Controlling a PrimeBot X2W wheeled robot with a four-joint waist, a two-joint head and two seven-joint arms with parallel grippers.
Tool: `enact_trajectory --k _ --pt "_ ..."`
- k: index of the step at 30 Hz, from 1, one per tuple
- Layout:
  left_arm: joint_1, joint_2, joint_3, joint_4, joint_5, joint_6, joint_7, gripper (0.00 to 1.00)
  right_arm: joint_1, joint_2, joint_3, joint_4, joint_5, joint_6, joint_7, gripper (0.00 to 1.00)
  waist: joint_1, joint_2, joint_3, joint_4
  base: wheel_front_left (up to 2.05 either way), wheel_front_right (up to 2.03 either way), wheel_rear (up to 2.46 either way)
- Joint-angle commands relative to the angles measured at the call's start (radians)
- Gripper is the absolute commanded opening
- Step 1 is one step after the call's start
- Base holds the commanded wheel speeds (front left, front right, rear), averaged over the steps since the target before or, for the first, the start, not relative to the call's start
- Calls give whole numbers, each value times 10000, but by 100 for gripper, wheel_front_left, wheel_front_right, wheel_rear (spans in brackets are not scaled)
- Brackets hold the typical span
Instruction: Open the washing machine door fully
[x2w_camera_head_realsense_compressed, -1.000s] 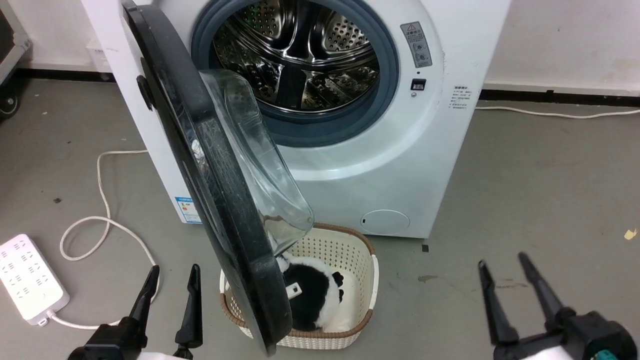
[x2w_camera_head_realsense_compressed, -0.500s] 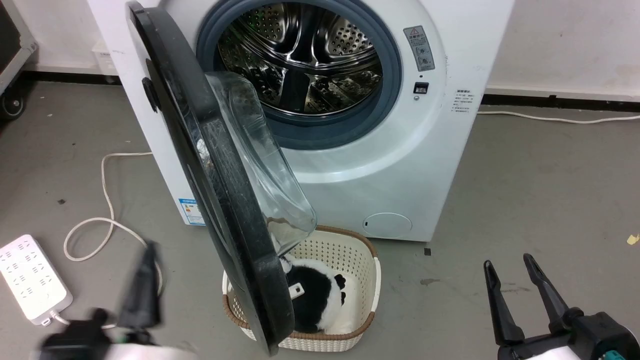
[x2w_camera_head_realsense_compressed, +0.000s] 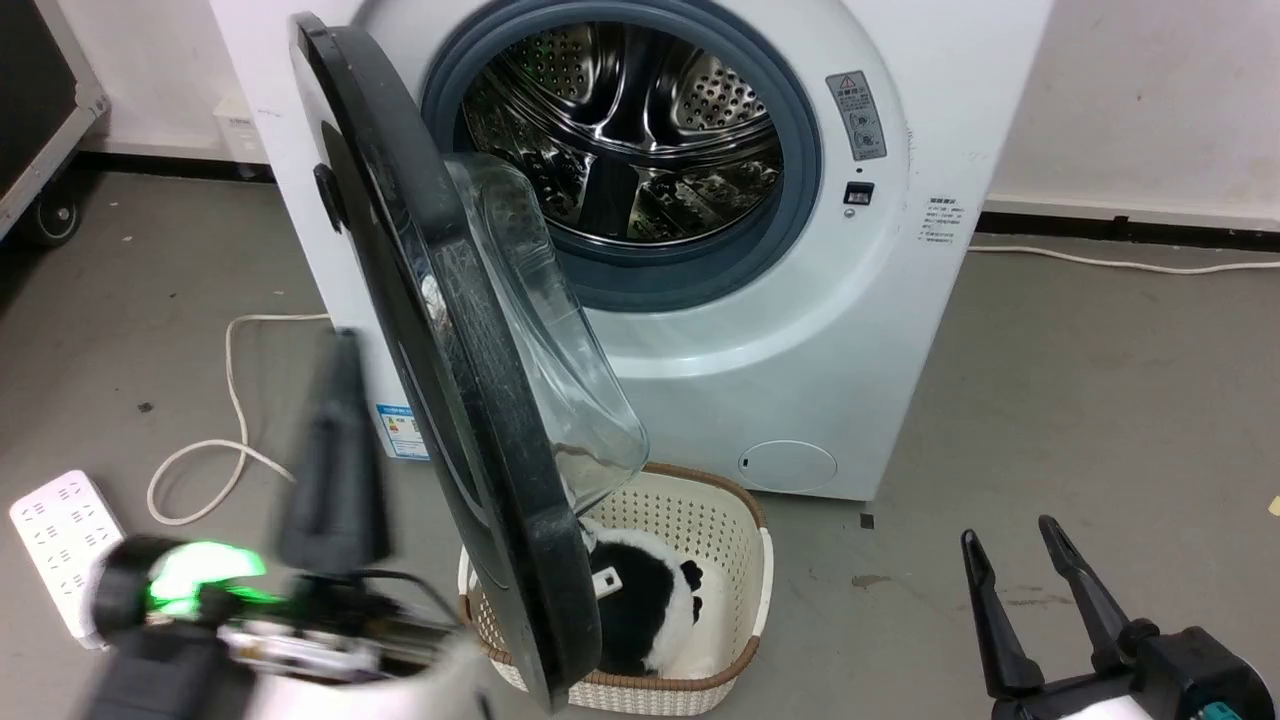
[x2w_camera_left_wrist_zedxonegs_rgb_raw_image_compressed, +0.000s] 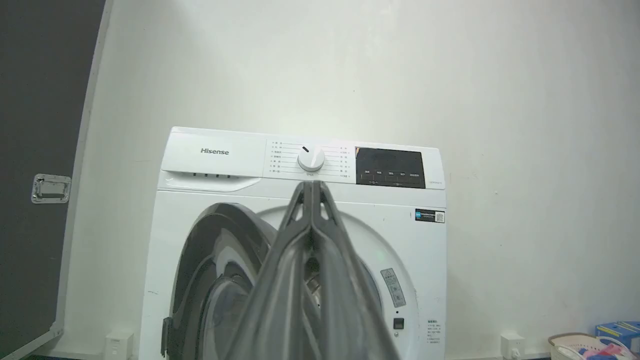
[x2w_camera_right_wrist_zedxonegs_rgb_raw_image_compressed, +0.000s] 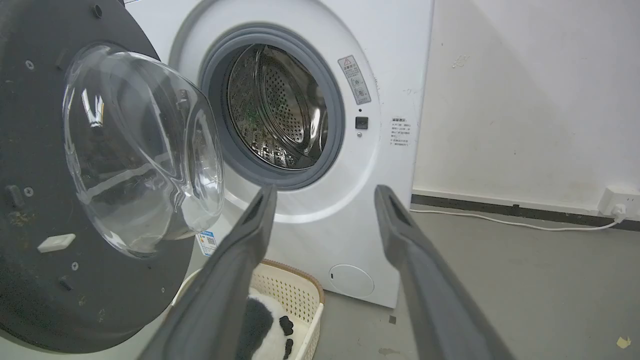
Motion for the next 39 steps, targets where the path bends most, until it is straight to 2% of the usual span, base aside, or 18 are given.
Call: enact_trajectory --k 1,7,12,16,21,29,33,34,39 --pt "-118 22 -206 -93 176 -62 94 0 -60 47 14 16 66 8 -43 100 1 0 11 -8 0 0 0" --pt "-14 12 -1706 -126 328 -161 800 0 -97 47 -66 23 194 8 -43 100 1 0 110 -36 0 0 0" --pt "178 5 -2967 741 91 -211 1277 0 -111 47 -25 78 270 8 -43 100 1 0 199 -94 0 0 0" --pt "420 3 -3537 1690 -9 -103 1471 0 -159 47 26 94 327 8 -43 100 1 0 262 -171 0 0 0" --pt "651 19 -3548 3045 -168 140 1795 0 -168 47 -27 122 389 8 -43 100 1 0 367 -217 0 0 0" --pt "677 110 -2820 4403 -492 531 981 0 -98 47 71 178 559 8 -43 100 1 0 325 80 0 0 0" --pt "757 213 -2800 4659 -546 519 960 0 -99 47 111 128 579 8 -43 100 1 0 227 458 0 0 0" --pt "831 240 -2776 4756 -648 521 994 0 -59 47 102 126 614 8 -43 100 1 0 155 871 0 0 0" --pt "889 287 -2700 4825 -832 543 1115 0 15 47 133 169 673 8 -43 100 1 0 100 1782 0 0 0"
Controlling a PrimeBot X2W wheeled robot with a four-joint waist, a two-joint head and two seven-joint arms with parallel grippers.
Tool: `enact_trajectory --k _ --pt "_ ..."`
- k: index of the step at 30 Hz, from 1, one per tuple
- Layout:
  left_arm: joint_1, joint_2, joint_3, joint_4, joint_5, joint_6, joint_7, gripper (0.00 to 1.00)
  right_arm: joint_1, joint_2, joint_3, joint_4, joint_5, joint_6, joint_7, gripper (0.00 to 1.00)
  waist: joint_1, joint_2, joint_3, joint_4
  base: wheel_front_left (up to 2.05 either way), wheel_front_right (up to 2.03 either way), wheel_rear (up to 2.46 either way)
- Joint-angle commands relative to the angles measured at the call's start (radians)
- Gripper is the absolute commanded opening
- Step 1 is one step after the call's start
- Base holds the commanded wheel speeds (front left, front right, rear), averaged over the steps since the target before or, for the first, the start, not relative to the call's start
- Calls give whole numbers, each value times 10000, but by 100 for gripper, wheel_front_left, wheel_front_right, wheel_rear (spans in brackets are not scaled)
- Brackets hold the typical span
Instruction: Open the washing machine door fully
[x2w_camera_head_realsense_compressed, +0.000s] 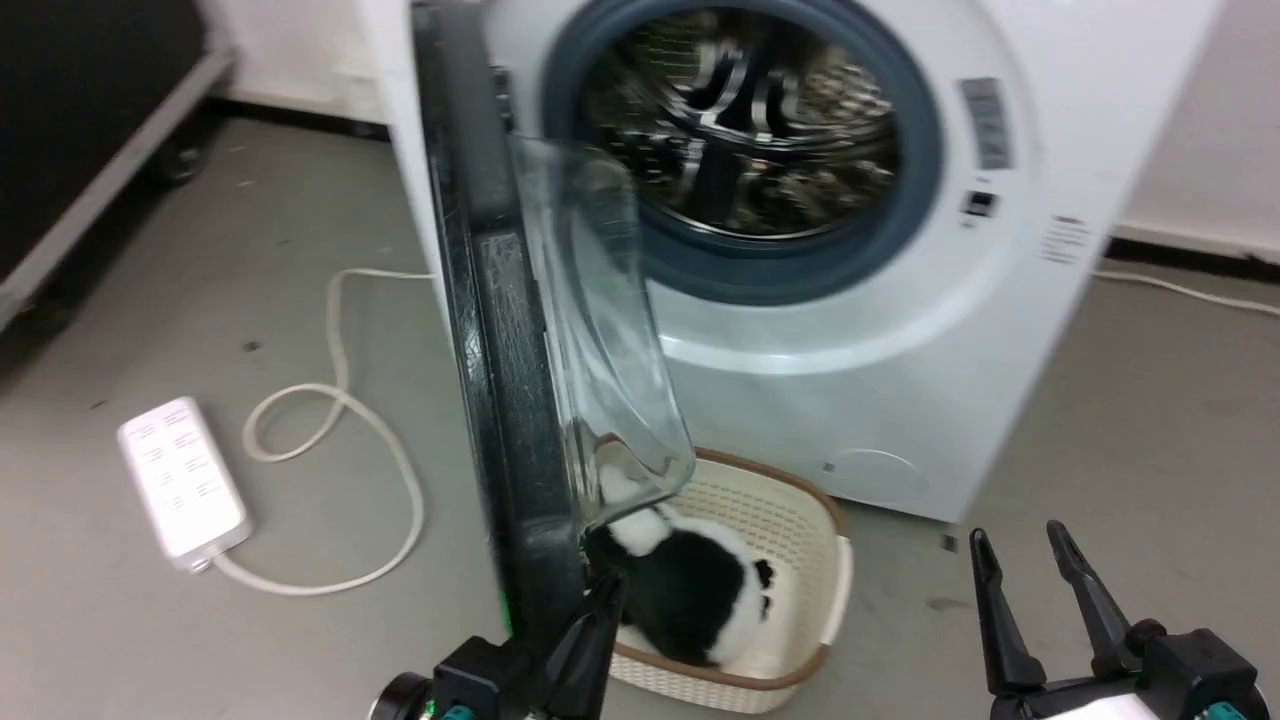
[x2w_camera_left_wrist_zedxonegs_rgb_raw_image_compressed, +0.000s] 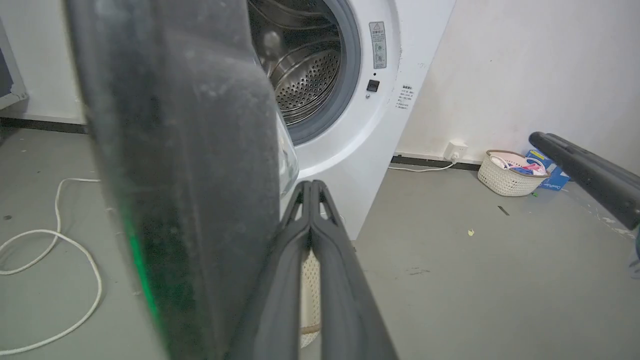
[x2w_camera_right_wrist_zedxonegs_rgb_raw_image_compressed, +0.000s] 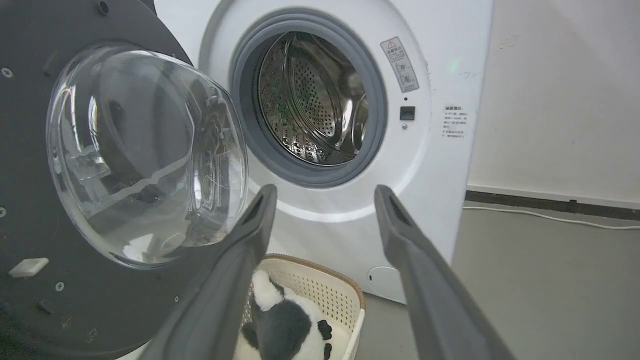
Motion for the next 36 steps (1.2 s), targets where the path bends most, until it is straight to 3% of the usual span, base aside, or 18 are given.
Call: enact_trajectory --k 1,9,15,26,29,36 --pt "147 123 170 73 -45 96 38 0 19 39 46 39 72 8 -43 100 0 0 -57 608 0 0 0" --pt "98 576 851 184 -234 370 86 0 16 39 151 75 -36 8 -43 100 0 0 -15 2161 0 0 0" --pt "-481 1393 1725 469 -429 380 288 0 -379 39 274 16 -229 8 -43 100 0 0 483 2657 0 0 0" --pt "-2014 3172 3457 1349 -1116 36 641 0 -1214 39 451 48 -918 8 -43 100 0 0 2220 2338 0 0 0" --pt "-3058 4180 4374 2918 -1612 -244 610 0 -1575 39 322 45 -1324 8 -43 100 0 0 3014 1958 0 0 0" --pt "-4121 5115 4938 4841 -1781 -502 147 0 -1795 39 213 41 -1527 8 -44 100 0 0 3306 1639 0 0 0"
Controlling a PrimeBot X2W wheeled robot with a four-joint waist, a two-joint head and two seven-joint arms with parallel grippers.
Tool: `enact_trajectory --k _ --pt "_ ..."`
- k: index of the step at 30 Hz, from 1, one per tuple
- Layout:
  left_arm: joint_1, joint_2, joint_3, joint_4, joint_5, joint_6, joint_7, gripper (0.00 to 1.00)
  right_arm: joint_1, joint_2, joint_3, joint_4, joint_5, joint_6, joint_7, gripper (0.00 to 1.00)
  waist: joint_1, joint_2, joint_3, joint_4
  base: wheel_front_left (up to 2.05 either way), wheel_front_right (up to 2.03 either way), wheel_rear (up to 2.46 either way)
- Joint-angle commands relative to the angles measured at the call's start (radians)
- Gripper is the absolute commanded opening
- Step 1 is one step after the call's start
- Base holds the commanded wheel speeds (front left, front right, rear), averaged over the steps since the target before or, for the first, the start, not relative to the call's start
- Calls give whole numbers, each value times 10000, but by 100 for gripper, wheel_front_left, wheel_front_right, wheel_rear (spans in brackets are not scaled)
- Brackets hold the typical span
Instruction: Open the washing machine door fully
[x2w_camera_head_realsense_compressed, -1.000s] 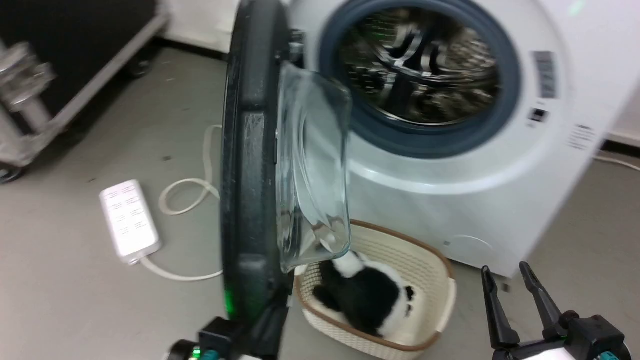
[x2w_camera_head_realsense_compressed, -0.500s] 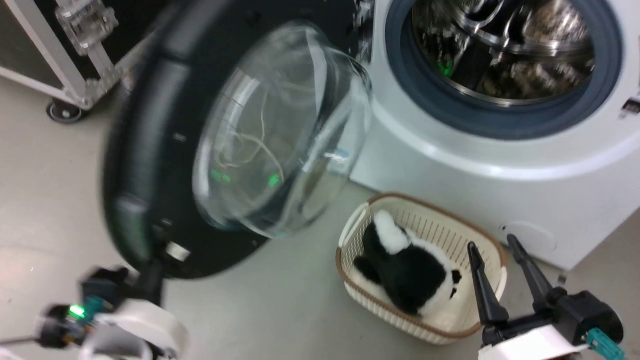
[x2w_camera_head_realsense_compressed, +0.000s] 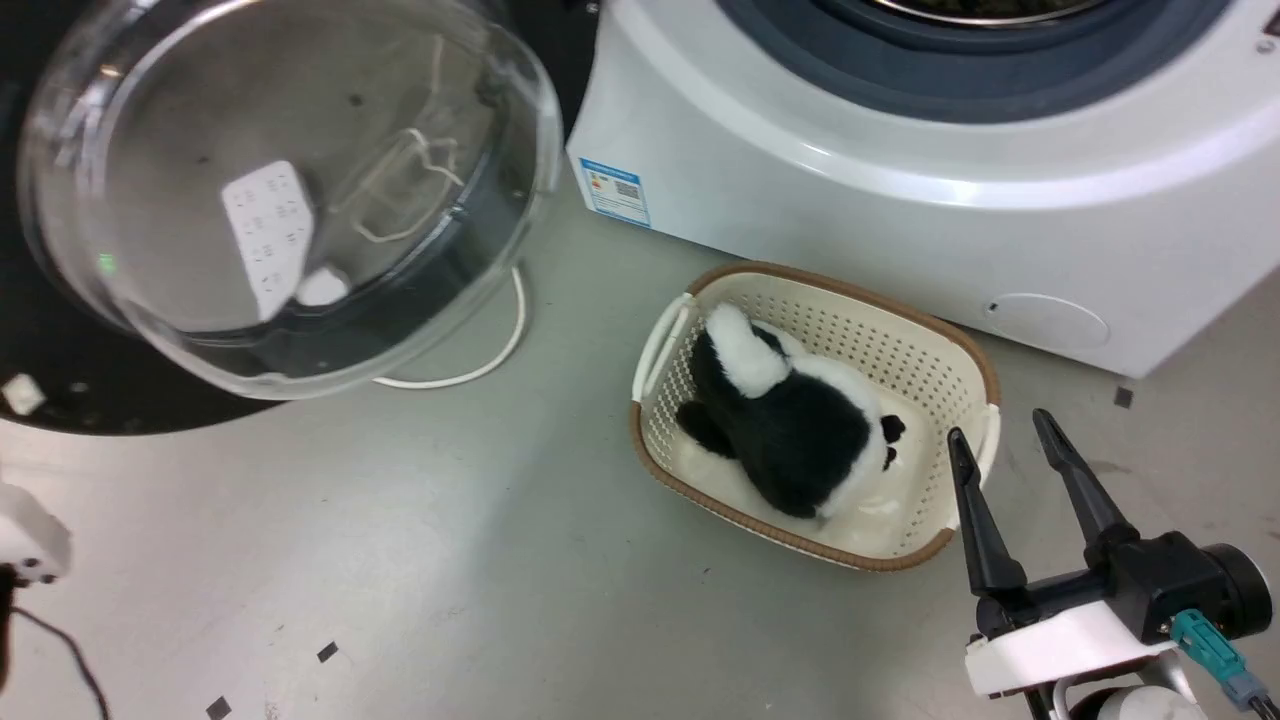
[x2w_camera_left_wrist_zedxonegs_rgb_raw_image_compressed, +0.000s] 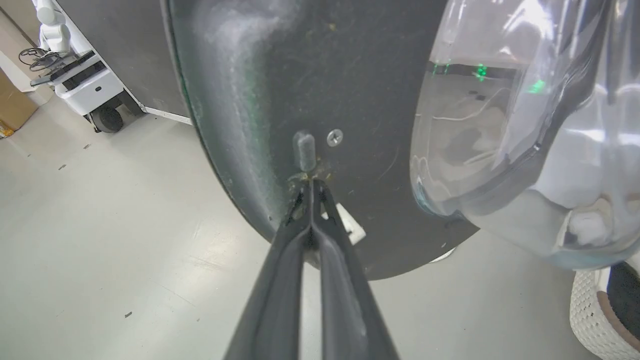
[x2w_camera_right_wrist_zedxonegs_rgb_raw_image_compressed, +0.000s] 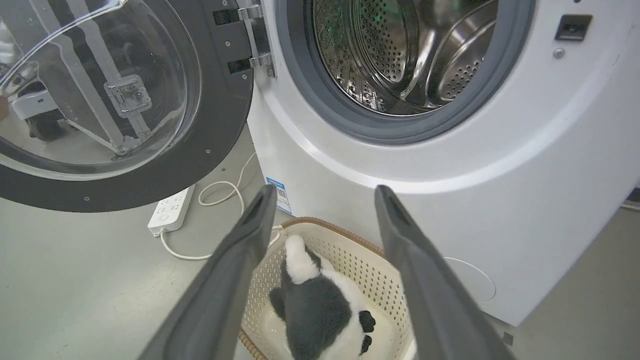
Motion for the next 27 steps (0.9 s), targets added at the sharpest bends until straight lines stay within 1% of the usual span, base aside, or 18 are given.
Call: enact_trajectory --k 1,4,8,10,13,16,18,19,20,21,22,23,24,25,26,27 --pt "-309 170 -11 424 5 -116 -180 0 -173 7 -28 9 -51 8 -44 100 -2 0 66 -120 0 0 0" --pt "-627 287 -136 1063 66 -297 -491 0 -174 7 -49 29 -65 8 -44 100 -2 0 29 -200 0 0 0" --pt "-876 234 -305 1621 115 -426 -933 0 -123 7 -59 56 8 8 -44 100 -2 0 -166 -254 0 0 0" --pt "-922 173 -340 1735 132 -459 -1191 0 -78 7 -40 86 69 8 -44 100 -2 0 -337 -282 0 0 0" --pt "-901 94 -344 1533 187 -526 -1535 0 13 7 -86 150 205 8 -44 100 -2 0 -702 -322 0 0 0" --pt "-690 -93 -388 869 299 -573 -1675 0 145 7 -215 155 306 8 -44 100 -2 0 -1202 -404 0 0 0" --pt "-454 -341 -410 187 341 -547 -1706 0 255 7 -326 143 371 8 -44 100 -2 0 -1588 -493 0 0 0" --pt "-454 -341 -410 187 341 -547 -1706 0 255 7 -326 143 371 8 -44 100 -2 0 -1588 -493 0 0 0" --pt "-76 -628 -500 -598 427 -473 -1718 0 386 7 -473 125 430 8 -44 100 -2 0 -1984 -618 0 0 0" --pt "159 -784 -545 -994 455 -427 -1721 0 453 7 -536 107 459 8 -44 100 -2 0 -2179 -701 0 0 0" --pt "159 -784 -545 -994 455 -427 -1721 0 453 7 -536 107 459 8 -44 100 -2 0 -2179 -701 0 0 0" --pt "675 -1131 -625 -1826 485 -330 -1725 0 586 7 -641 58 512 8 -44 100 -2 0 -2520 -911 0 0 0" --pt "675 -1131 -625 -1826 485 -330 -1725 0 586 7 -641 58 512 8 -44 100 -2 0 -2520 -911 0 0 0" --pt "1238 -1476 -802 -2612 560 -206 -1726 0 735 7 -747 4 676 8 -44 100 -2 0 -2799 -1142 0 0 0" --pt "1238 -1476 -802 -2612 560 -206 -1726 0 735 7 -747 4 676 8 -44 100 -2 0 -2799 -1142 0 0 0" --pt "1531 -1618 -862 -2943 556 -165 -1727 0 803 7 -782 -33 771 8 -44 100 -2 0 -2914 -1272 0 0 0"
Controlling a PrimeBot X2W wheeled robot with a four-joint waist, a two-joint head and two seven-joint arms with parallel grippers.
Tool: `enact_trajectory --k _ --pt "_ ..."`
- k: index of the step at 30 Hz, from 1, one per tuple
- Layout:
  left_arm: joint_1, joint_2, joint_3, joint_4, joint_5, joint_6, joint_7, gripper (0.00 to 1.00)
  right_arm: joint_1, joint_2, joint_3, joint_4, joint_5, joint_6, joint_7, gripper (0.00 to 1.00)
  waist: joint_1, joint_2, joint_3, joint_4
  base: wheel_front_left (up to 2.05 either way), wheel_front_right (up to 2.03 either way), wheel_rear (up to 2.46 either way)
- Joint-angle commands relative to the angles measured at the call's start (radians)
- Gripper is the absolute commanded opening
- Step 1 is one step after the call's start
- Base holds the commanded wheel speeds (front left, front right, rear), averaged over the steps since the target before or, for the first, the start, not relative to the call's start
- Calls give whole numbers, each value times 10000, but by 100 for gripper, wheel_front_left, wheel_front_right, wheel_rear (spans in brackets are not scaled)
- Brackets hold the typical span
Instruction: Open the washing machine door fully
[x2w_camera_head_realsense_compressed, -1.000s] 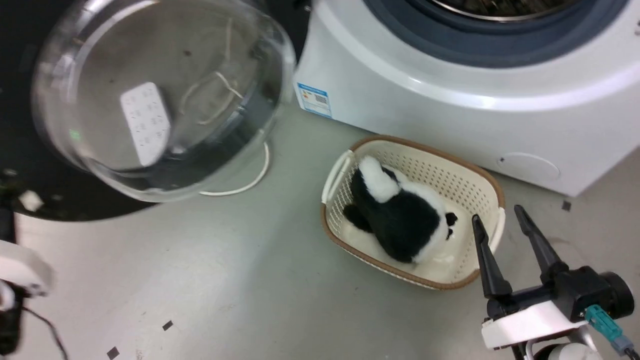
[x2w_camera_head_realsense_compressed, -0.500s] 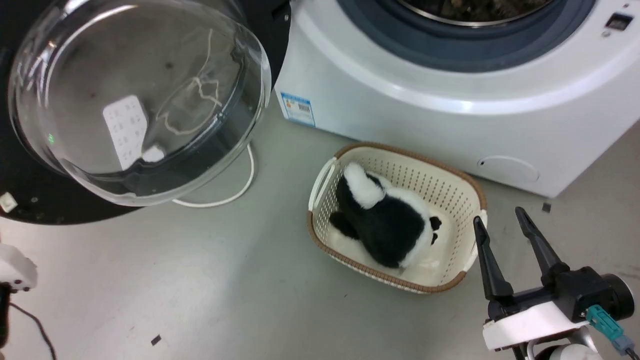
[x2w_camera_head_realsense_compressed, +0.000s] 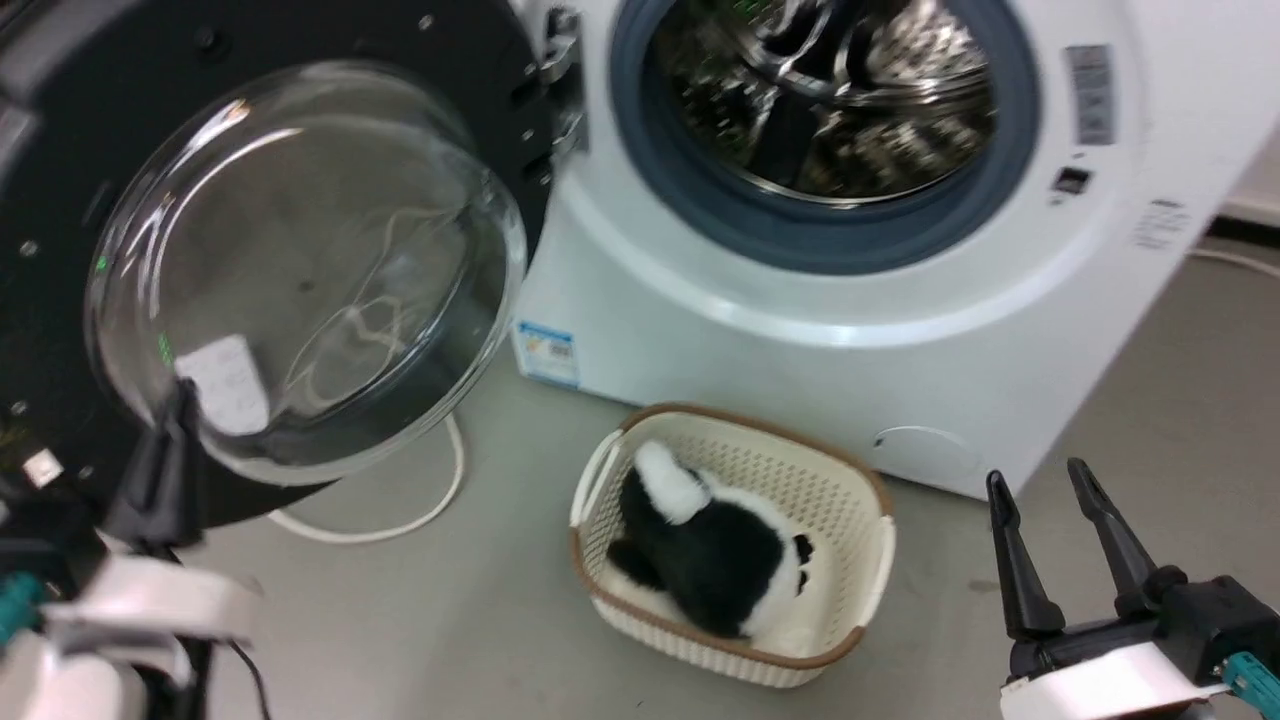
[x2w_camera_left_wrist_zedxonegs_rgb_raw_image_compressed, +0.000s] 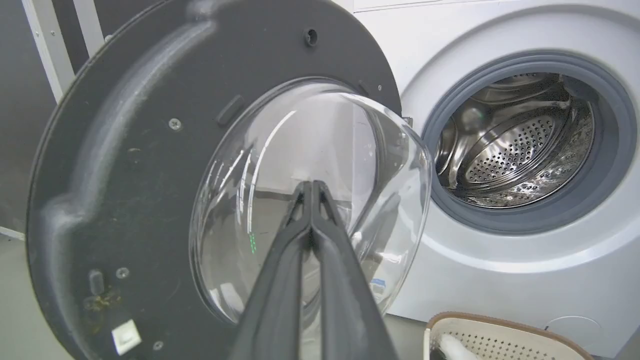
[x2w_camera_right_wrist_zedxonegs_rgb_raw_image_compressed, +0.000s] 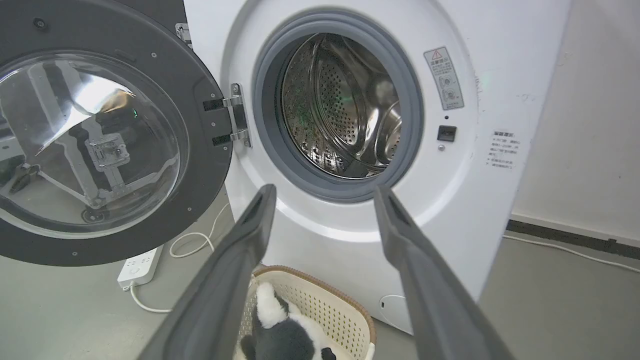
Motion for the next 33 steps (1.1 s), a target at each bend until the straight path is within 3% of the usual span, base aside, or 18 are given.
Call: enact_trajectory --k 1,11,12,13,14,20,33 --pt "342 -156 -88 -273 81 103 -49 0 164 1 -35 -78 21 8 -45 100 3 0 -499 -560 0 0 0" --pt "2240 -1374 -477 -1931 422 714 -51 0 605 1 200 -397 -153 8 -45 100 3 0 -866 -1855 0 0 0" --pt "2347 -1448 -609 -1978 565 720 -52 4 651 1 199 -424 -146 8 -45 100 3 0 -872 -1931 0 0 0" --pt "2446 -1517 -740 -2001 697 723 -52 47 697 1 192 -437 -134 8 -45 100 3 0 -868 -2004 0 0 0" --pt "2531 -1601 -835 -2005 800 751 -52 100 737 1 171 -431 -117 8 -45 100 3 0 -868 -2073 0 0 0" --pt "2823 -2077 -1077 -2031 1311 894 -52 100 812 1 38 -387 122 8 -45 100 3 0 -875 -2404 0 0 0" --pt "2997 -2698 -1134 -1520 2042 732 -53 100 938 1 13 -73 301 8 -46 100 3 0 -836 -2704 0 0 0"
